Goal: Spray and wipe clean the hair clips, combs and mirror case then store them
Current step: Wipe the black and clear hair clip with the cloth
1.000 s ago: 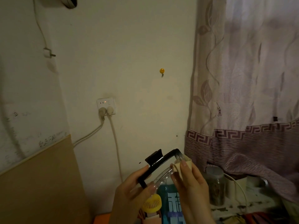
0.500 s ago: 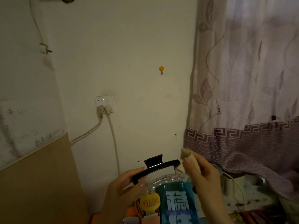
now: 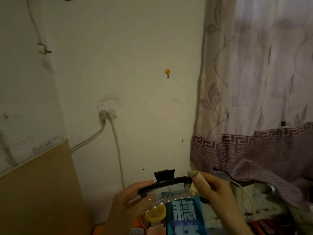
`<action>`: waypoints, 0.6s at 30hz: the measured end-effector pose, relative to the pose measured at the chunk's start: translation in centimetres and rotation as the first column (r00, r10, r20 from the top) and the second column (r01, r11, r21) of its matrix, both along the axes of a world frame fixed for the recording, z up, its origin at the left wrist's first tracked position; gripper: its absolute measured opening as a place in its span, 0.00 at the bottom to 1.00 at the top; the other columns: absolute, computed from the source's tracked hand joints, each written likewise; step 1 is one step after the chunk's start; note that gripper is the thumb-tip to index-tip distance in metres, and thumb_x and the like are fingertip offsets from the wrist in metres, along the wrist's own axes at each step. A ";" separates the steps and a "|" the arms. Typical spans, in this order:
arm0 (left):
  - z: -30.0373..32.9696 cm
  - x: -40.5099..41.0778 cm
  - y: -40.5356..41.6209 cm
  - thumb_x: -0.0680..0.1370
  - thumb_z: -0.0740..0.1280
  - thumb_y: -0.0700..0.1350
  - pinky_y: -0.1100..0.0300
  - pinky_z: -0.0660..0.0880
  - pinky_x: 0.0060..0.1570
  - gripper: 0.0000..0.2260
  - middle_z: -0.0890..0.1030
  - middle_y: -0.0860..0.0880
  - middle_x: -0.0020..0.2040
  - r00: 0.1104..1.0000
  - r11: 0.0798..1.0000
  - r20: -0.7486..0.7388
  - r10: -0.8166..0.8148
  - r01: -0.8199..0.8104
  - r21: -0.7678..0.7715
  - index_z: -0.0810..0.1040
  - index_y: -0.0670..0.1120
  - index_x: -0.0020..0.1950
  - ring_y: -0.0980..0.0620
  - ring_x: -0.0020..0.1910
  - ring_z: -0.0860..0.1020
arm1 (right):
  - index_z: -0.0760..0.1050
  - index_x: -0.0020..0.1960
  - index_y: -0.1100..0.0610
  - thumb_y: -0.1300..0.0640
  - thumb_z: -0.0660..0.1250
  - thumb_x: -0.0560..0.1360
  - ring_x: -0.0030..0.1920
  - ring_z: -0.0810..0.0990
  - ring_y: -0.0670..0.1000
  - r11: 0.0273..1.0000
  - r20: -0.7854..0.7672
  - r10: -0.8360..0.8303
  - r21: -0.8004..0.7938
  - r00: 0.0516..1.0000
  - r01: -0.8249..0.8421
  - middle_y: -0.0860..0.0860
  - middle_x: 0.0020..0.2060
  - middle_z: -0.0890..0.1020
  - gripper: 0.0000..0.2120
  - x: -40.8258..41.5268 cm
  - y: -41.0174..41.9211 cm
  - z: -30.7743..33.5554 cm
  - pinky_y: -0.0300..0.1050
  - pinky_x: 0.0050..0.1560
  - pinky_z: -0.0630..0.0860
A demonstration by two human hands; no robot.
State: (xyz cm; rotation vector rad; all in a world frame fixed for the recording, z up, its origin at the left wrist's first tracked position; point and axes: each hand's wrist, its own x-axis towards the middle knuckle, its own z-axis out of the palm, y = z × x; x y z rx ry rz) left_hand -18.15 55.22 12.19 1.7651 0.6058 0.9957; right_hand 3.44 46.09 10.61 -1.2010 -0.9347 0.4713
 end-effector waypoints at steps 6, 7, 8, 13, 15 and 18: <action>0.1 -0.1 0.1 0.72 0.70 0.32 0.73 0.75 0.42 0.14 0.85 0.58 0.48 1.000 1.000 0.020 -0.007 0.007 0.013 0.82 0.48 0.52 0.63 0.50 0.81 | 0.83 0.54 0.50 0.52 0.69 0.70 0.46 0.81 0.40 0.995 -0.017 -0.051 0.088 0.999 0.052 0.44 0.47 0.85 0.14 -0.2 -0.1 0.4 0.35 0.44 0.77; 0.2 -0.1 0.0 0.72 0.70 0.32 0.73 0.76 0.41 0.14 0.85 0.57 0.48 1.000 1.000 0.023 -0.015 0.015 0.007 0.82 0.48 0.52 0.63 0.49 0.81 | 0.82 0.55 0.49 0.50 0.68 0.68 0.48 0.82 0.40 0.995 0.006 -0.031 0.091 0.999 0.031 0.43 0.48 0.85 0.16 -0.4 -0.2 0.5 0.34 0.45 0.78; 0.3 0.0 0.0 0.72 0.70 0.33 0.73 0.76 0.41 0.13 0.85 0.56 0.48 0.999 1.000 0.027 -0.020 0.020 0.003 0.82 0.48 0.52 0.62 0.49 0.81 | 0.82 0.55 0.48 0.49 0.68 0.67 0.48 0.82 0.41 0.997 0.037 -0.013 0.080 0.999 0.010 0.43 0.49 0.85 0.17 -0.6 -0.1 0.4 0.35 0.46 0.79; 0.7 -0.1 0.0 0.72 0.70 0.32 0.71 0.76 0.41 0.14 0.85 0.56 0.49 0.999 0.999 0.016 -0.036 0.036 -0.004 0.82 0.48 0.52 0.61 0.50 0.81 | 0.81 0.56 0.48 0.58 0.68 0.73 0.51 0.82 0.45 1.000 0.079 -0.020 0.014 0.997 0.019 0.47 0.50 0.85 0.12 -0.9 0.1 -0.3 0.44 0.52 0.80; 0.8 -0.4 0.1 0.72 0.70 0.33 0.71 0.76 0.42 0.14 0.85 0.57 0.49 0.999 0.999 -0.002 -0.035 0.035 0.007 0.82 0.49 0.52 0.62 0.50 0.81 | 0.82 0.55 0.51 0.60 0.68 0.74 0.50 0.82 0.45 1.000 0.032 -0.026 0.012 0.999 0.026 0.46 0.46 0.85 0.11 -0.8 0.1 -0.5 0.41 0.50 0.80; 0.9 -0.7 0.1 0.72 0.70 0.33 0.72 0.76 0.41 0.14 0.84 0.58 0.48 0.999 0.999 -0.012 -0.039 0.039 0.005 0.82 0.49 0.52 0.64 0.49 0.81 | 0.82 0.54 0.54 0.61 0.67 0.75 0.41 0.81 0.39 0.999 0.000 -0.034 0.010 0.999 0.034 0.44 0.37 0.84 0.10 -0.6 0.1 -0.7 0.34 0.38 0.76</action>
